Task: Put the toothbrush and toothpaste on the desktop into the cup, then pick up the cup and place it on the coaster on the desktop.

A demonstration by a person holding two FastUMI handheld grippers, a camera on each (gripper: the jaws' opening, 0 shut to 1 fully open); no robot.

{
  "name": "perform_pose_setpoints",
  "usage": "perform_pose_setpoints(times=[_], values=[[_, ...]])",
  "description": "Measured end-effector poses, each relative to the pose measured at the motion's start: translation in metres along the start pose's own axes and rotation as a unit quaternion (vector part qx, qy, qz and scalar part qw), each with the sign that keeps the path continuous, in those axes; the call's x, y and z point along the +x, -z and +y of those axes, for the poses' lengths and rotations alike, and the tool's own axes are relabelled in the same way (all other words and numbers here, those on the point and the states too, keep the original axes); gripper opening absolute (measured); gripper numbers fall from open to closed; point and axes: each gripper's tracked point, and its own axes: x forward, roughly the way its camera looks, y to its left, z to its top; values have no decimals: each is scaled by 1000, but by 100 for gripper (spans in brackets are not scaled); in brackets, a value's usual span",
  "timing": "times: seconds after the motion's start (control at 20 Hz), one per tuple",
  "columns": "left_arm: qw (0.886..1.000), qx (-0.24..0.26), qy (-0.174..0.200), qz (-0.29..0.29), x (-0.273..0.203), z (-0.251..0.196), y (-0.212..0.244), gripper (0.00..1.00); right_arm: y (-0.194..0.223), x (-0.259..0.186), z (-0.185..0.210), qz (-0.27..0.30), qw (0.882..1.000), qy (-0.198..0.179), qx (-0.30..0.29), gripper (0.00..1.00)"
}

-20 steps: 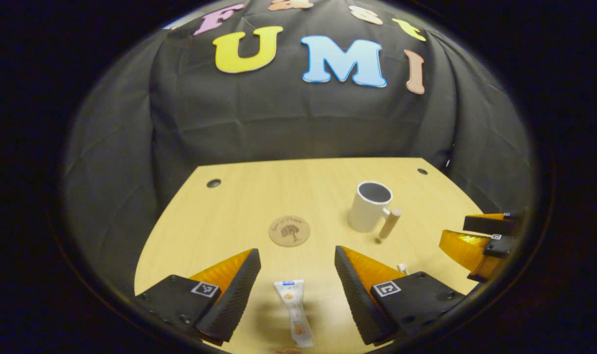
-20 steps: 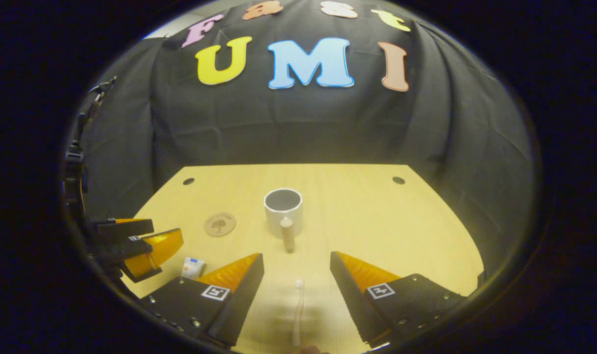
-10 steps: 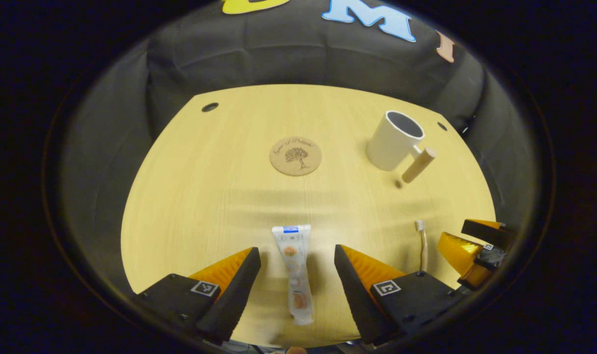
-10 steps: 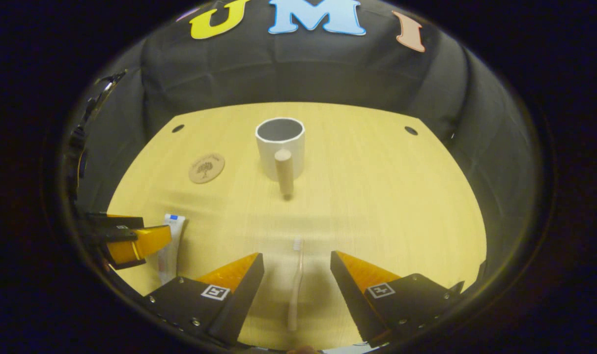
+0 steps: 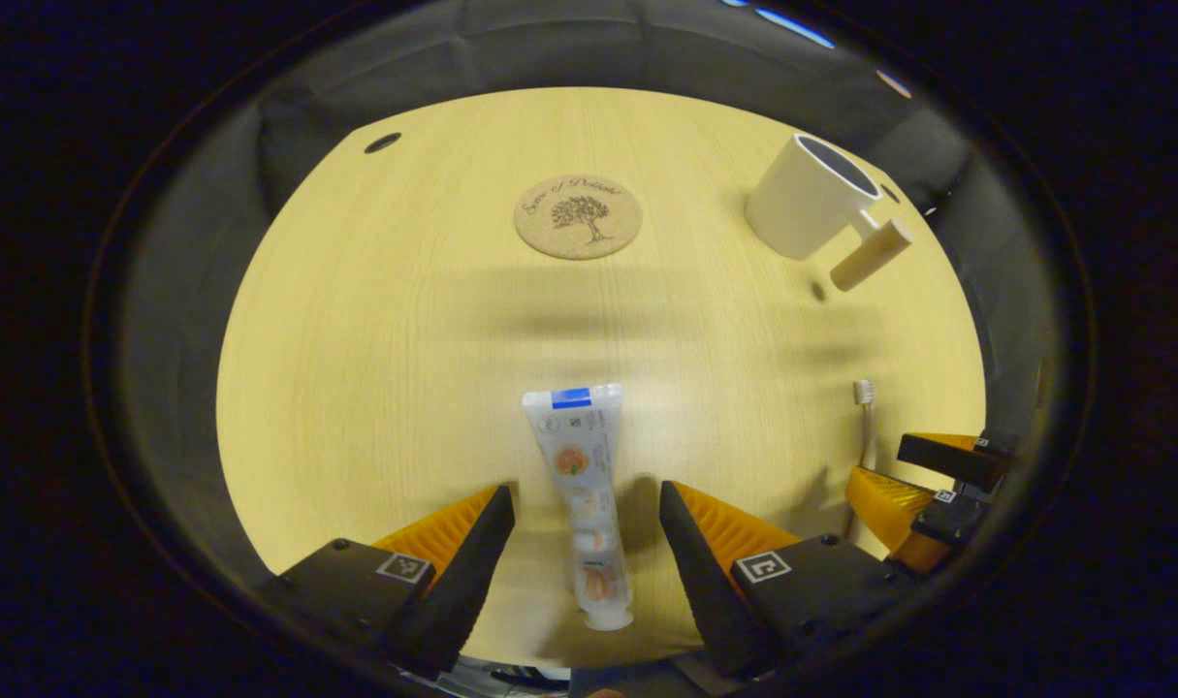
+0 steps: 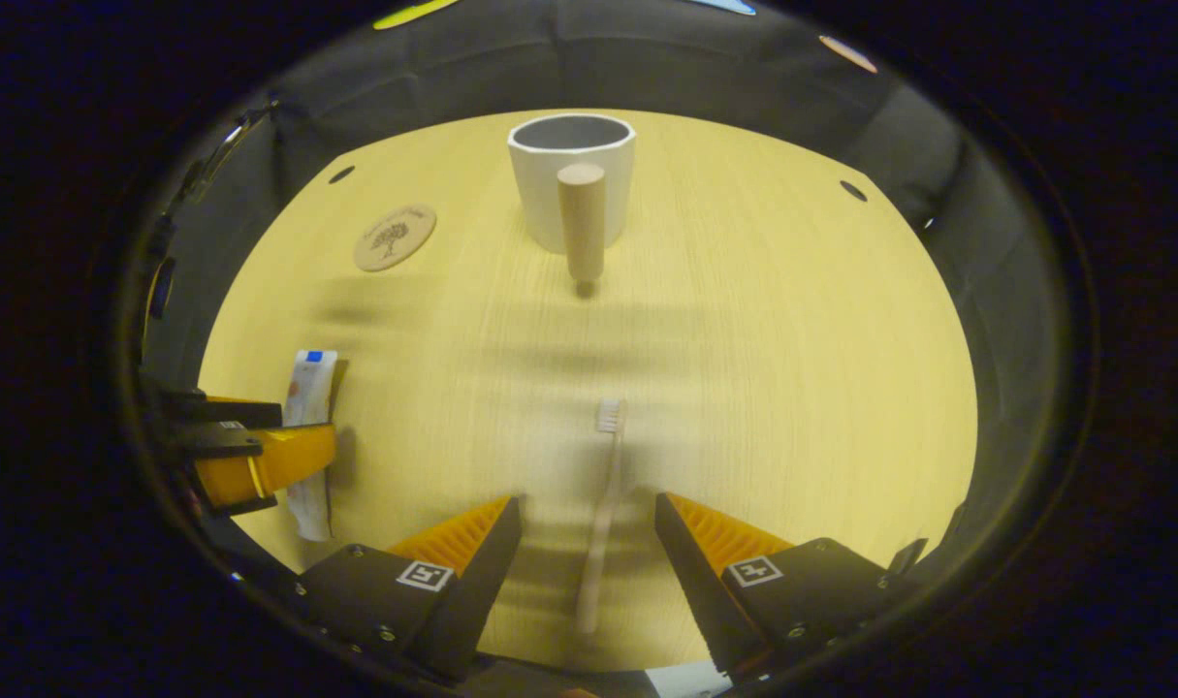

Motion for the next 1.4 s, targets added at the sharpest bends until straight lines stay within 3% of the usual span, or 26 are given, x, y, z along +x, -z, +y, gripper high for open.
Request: perform_pose_setpoints(times=[0.3,0.4,0.45,0.55,0.6,0.7,0.75,0.8,0.9,1.1,1.15,1.2,1.4], values=[[1000,-7,-1,26,12,-1,6,98,5,12,1,39,999,-2,2,87],[1000,1,-9,27,13,0,7,93,7,14,2,54,999,-7,8,77],[1000,4,-11,28,13,0,7,95,8,15,0,57,998,-1,8,77],[999,11,-23,30,15,5,9,89,9,15,2,65,998,-4,0,71],[999,12,-23,27,12,4,8,80,9,15,0,64,998,1,1,70],[999,12,-22,29,14,2,7,70,11,13,1,74,997,-2,0,48],[999,11,-23,29,16,2,8,67,12,13,1,77,997,-3,-4,44],[999,8,-22,30,16,0,7,58,12,11,-2,77,997,0,-8,44],[999,12,-20,31,17,-1,7,40,15,11,4,86,996,-11,19,11],[1000,14,-14,23,14,-1,7,31,10,15,1,75,996,-33,36,10],[1000,13,-10,20,14,-1,5,30,7,15,1,73,995,-44,49,3],[1000,19,-4,17,13,-2,6,25,11,10,2,76,994,-53,50,4],[1000,16,3,0,10,1,5,25,7,10,2,52,995,-63,56,3]])
